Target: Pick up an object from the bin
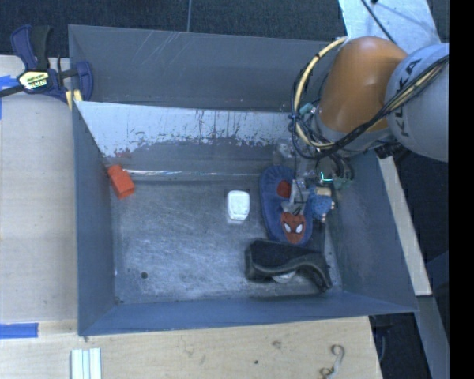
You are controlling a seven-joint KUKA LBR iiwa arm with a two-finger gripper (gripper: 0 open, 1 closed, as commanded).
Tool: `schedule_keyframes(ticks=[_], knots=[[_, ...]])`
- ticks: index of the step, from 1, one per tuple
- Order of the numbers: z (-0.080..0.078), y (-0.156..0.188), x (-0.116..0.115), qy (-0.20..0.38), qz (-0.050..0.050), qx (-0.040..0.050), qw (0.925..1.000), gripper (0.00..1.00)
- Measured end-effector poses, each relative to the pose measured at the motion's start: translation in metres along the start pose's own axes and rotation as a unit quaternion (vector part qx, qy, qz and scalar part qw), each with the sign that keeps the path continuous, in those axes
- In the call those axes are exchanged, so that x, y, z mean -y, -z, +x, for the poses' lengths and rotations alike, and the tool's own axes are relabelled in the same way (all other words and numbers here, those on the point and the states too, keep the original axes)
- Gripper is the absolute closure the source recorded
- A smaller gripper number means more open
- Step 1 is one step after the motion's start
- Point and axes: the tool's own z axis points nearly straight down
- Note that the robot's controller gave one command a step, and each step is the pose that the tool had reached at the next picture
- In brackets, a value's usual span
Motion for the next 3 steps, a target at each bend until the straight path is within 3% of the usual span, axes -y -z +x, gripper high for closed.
schedule_keyframes(ticks=[1,2,3], knots=[[0.0,-0.057,0.023,0.109,-0.001,0.0051,0.994,0.0],[-0.006,-0.051,0.023,0.109,0.001,0.0181,0.9939,1.0],[0.013,0.058,0.023,0.126,0.002,0.0086,0.9919,1.0]])
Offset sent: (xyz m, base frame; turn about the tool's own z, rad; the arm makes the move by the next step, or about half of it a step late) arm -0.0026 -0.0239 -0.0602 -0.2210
